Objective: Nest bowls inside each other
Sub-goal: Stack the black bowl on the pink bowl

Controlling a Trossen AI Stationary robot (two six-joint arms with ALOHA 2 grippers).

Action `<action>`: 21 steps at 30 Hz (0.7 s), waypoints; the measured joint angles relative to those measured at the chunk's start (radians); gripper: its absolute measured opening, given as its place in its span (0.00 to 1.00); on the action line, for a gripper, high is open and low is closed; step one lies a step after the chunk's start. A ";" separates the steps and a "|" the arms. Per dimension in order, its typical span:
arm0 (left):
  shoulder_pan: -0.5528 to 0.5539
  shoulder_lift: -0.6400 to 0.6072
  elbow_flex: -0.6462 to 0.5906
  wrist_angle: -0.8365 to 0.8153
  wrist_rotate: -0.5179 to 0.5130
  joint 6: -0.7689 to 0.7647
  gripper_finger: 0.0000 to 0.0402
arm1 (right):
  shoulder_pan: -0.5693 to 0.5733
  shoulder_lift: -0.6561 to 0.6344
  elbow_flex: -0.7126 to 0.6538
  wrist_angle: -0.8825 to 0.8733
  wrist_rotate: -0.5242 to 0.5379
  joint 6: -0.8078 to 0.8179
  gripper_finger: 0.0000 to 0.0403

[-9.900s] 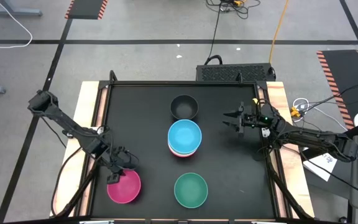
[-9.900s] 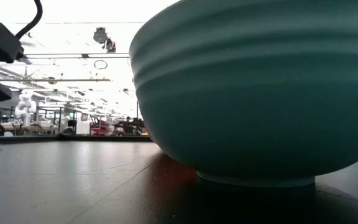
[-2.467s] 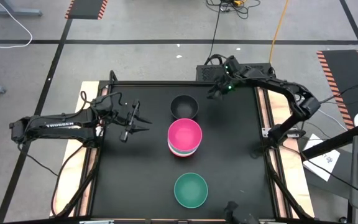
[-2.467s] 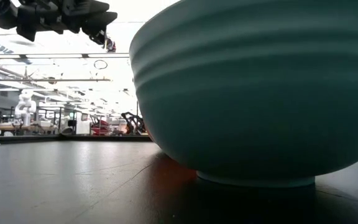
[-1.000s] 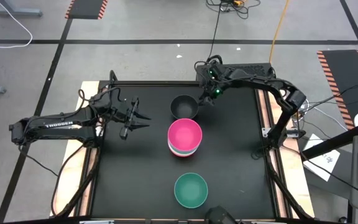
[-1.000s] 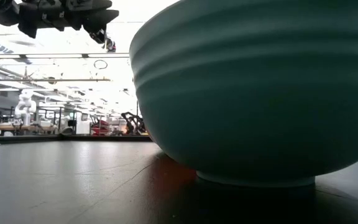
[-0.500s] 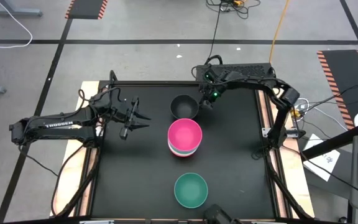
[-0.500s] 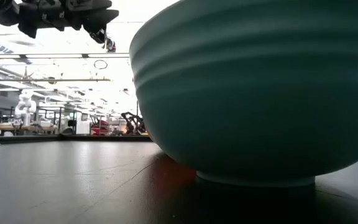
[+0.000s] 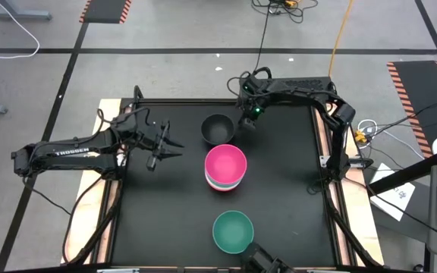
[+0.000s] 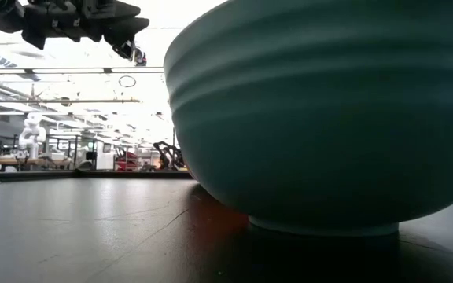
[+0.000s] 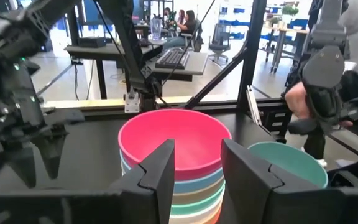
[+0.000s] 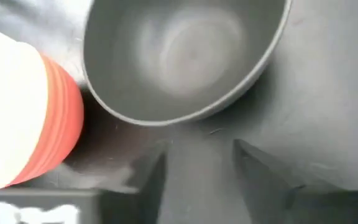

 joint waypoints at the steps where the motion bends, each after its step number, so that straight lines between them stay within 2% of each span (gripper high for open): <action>1: 0.000 0.000 0.000 -0.007 0.000 0.003 0.33 | 0.000 0.000 0.008 -0.006 0.000 -0.010 0.38; 4: 0.000 0.000 0.000 -0.027 0.001 0.007 0.33 | 0.000 -0.007 0.017 -0.006 0.001 -0.034 0.12; 6: 0.000 0.000 0.000 -0.038 0.001 0.007 0.33 | 0.000 -0.015 0.018 0.005 0.005 -0.043 0.04; 15: -0.031 -0.002 0.000 -0.089 0.002 0.023 0.33 | 0.002 -0.091 0.018 0.035 0.063 -0.014 0.00; 21: -0.039 -0.076 0.000 -0.179 -0.001 0.033 0.33 | 0.003 -0.187 0.021 0.075 0.059 0.025 0.00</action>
